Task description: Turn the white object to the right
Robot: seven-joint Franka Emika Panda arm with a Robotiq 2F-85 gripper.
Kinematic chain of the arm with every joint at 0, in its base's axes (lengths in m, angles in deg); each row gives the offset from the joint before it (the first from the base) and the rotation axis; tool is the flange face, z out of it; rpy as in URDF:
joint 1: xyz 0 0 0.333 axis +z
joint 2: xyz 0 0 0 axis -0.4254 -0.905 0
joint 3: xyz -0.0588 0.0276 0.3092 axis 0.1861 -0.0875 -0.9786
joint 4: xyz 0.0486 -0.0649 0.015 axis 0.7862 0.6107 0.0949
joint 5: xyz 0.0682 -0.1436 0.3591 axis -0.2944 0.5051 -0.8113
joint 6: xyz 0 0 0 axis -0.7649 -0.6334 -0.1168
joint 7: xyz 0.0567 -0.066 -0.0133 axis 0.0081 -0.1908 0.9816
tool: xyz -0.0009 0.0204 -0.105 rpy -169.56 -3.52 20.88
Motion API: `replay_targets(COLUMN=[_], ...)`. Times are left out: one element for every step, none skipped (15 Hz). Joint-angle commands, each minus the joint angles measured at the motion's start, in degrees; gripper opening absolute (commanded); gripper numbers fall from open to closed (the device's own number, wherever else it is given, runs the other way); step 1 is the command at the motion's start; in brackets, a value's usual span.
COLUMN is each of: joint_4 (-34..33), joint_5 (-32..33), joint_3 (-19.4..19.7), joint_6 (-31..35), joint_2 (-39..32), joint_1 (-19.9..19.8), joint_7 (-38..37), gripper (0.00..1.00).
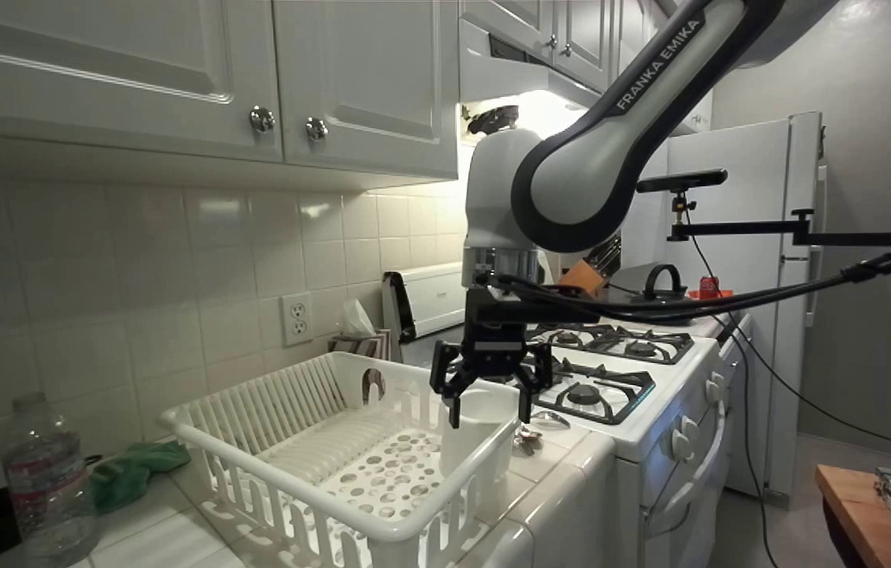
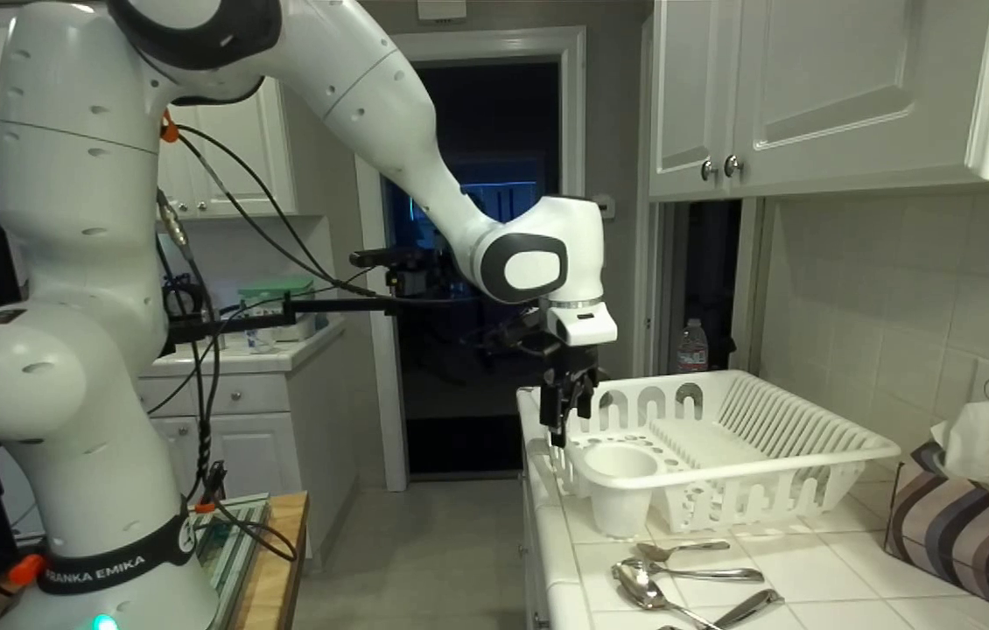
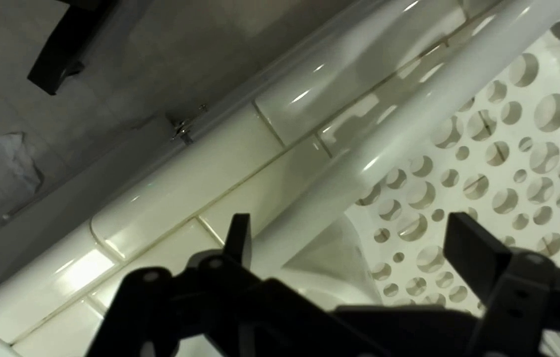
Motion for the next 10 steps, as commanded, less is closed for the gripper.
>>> replay_targets(joint_4=[-0.4,-0.6,-0.8,-1.1,-1.3,-1.6,-1.9,-2.4,-2.9,-3.6], joint_5=[-1.0,-1.0,-1.0,-1.0,-0.9,-0.8,-1.0,-0.7,-0.7,-0.8], joint_3=[0.3,0.3,0.3,0.3,0.3,0.4,0.4,0.5,0.5,0.5], joint_6=[1.9,1.9,1.8,1.5,1.4,1.2,0.9,0.6,0.1,-0.2], joint_2=[-1.9,-2.2,-2.6,-2.9,-3.2,-3.5,-3.8,-4.2,-4.7,-5.2], joint_1=[1.3,1.4,1.6,1.7,1.8,2.0,2.0,2.2,2.3,2.5], joint_7=[-3.4,-3.8,-4.1,-4.3,-4.7,-5.3,-5.5,-6.2,-6.9,-7.4], gripper=[1.0,1.0,1.0,1.0,1.0,1.0,1.0,1.0,1.0,1.0])
